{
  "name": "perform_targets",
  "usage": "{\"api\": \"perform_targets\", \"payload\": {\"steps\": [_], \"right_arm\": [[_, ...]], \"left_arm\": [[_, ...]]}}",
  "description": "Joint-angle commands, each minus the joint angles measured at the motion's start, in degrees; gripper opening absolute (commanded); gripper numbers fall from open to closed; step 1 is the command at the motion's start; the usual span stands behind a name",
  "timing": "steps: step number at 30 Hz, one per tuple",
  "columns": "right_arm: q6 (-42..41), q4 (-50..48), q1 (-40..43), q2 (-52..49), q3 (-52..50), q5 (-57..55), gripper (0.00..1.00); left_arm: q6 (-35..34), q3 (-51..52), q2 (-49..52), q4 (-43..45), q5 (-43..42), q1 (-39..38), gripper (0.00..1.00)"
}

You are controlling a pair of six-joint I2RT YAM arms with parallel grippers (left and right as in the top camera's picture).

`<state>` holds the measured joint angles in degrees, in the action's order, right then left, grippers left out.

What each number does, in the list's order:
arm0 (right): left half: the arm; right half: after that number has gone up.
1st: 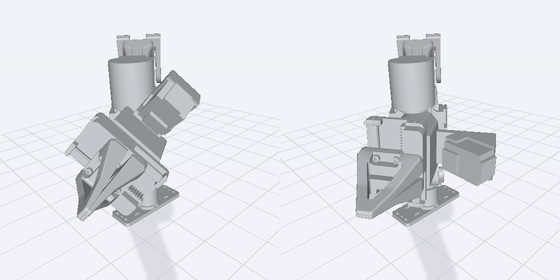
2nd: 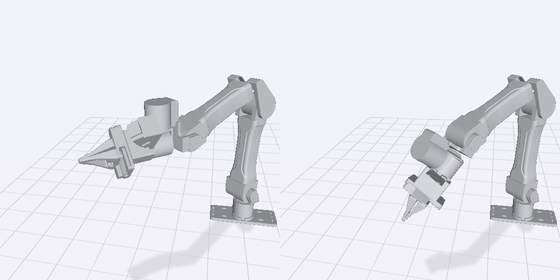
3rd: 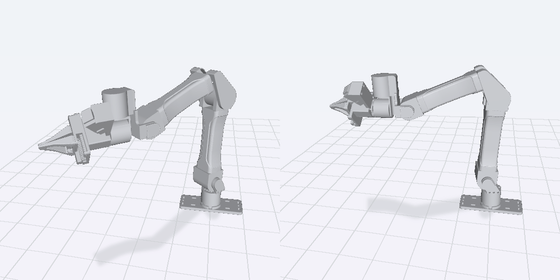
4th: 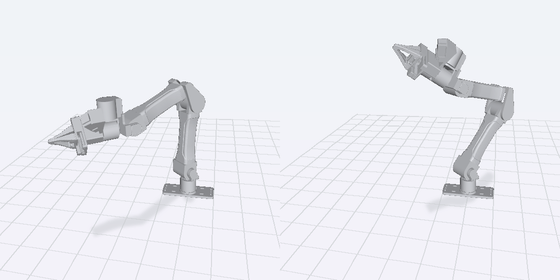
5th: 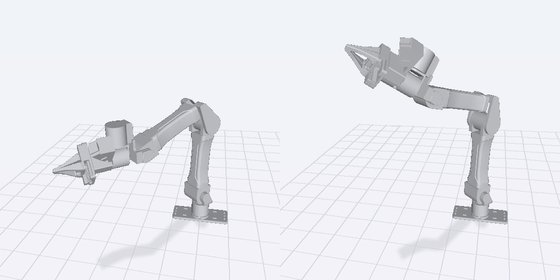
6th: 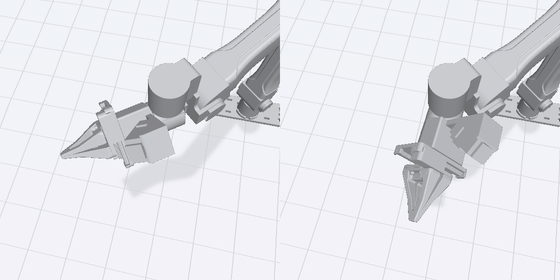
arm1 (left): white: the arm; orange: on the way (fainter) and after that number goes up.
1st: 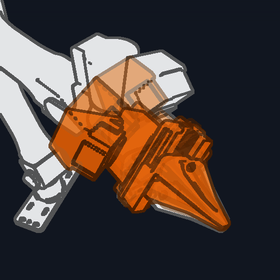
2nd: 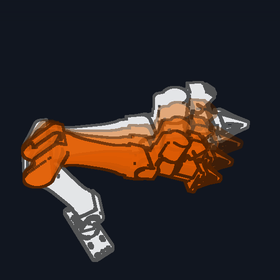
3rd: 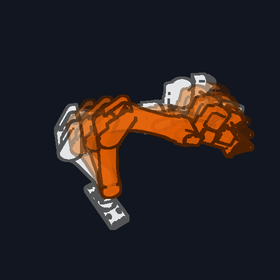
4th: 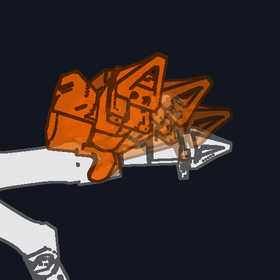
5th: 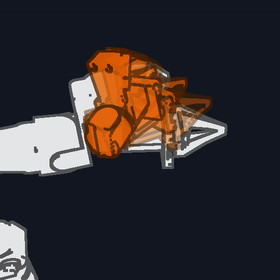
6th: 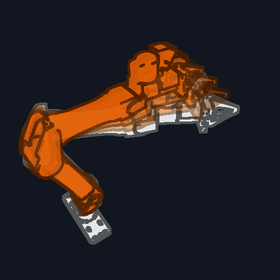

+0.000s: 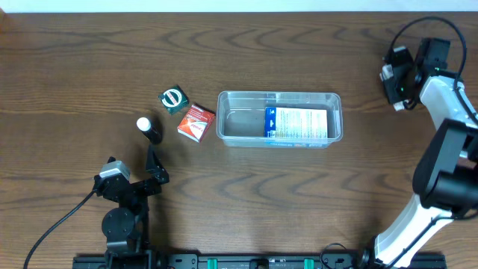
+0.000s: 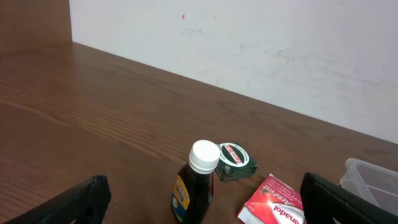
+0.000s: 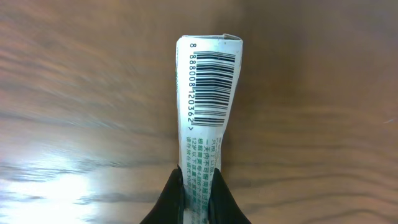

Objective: Pack container
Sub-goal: 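Carry the white-green box with the right gripper over the container, then lower the white-green box into the container and release it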

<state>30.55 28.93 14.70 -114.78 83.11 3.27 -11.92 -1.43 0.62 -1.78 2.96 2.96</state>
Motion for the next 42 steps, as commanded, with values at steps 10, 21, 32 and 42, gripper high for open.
{"api": "perform_targets", "payload": {"steps": [10, 21, 32, 42], "right_arm": [[6.1, 6.58, -14.95, 24.83, 0.46, 10.8, 0.01], [17.51, 19.82, -27.63, 26.93, 0.46, 10.69, 0.01], [24.06, 24.65, -29.03, 21.46, 0.44, 12.46, 0.01], [28.41, 25.83, -29.03, 13.55, 0.44, 13.99, 0.01]], "left_arm": [[0.72, 1.2, -0.28, -2.19, 0.46, 0.35, 0.98], [0.72, 1.2, -0.28, -2.19, 0.46, 0.35, 0.98], [0.72, 1.2, -0.28, -2.19, 0.46, 0.35, 0.98], [0.72, 1.2, -0.28, -2.19, 0.46, 0.35, 0.98]]}}
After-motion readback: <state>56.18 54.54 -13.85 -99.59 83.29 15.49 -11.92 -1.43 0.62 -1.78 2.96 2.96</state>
